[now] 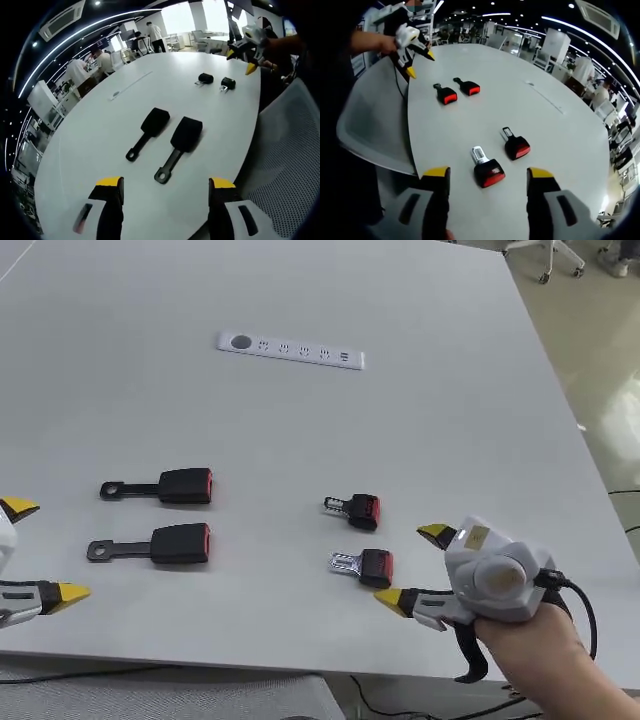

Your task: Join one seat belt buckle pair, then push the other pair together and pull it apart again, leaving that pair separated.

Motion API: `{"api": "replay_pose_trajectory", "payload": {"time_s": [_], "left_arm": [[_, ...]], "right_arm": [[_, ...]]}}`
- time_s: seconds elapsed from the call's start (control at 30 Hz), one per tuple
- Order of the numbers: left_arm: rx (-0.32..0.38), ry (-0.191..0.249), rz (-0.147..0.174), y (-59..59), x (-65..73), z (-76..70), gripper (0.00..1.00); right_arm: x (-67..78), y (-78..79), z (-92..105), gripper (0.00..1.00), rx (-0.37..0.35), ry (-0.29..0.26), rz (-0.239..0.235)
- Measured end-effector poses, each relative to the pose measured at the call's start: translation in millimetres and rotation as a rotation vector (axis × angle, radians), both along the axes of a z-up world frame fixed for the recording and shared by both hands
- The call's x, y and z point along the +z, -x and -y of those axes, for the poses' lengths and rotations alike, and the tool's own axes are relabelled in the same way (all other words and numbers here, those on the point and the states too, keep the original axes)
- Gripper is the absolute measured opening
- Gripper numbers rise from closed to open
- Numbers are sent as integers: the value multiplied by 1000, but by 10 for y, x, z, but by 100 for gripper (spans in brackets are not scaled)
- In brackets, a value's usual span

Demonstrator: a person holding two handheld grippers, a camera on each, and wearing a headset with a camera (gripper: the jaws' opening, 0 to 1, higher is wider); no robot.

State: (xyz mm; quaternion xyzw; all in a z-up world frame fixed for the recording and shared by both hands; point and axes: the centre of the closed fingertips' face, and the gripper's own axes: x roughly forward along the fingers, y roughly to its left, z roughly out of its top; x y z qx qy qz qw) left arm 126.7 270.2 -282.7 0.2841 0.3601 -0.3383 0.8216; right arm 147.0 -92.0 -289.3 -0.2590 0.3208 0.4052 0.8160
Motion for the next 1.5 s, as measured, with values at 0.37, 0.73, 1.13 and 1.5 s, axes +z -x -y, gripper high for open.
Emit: {"api": "replay_pose_trajectory", "payload": {"time_s": [0.37, 0.73, 1.13, 1.5], "left_arm": [[-113, -44, -11, -129, -169, 166, 53], [-222, -63, -48, -316, -347, 517, 45], [-285, -72, -90, -493, -538, 638, 45], [-347, -97, -133, -489, -644, 730, 44]], "right_arm": [[-81, 51, -63, 42, 102, 12, -29], [-291, 8, -36, 36, 197, 84, -66], [-482, -113, -8, 37, 255, 140, -105], [-610, -222, -43, 37, 312, 177, -152]]}}
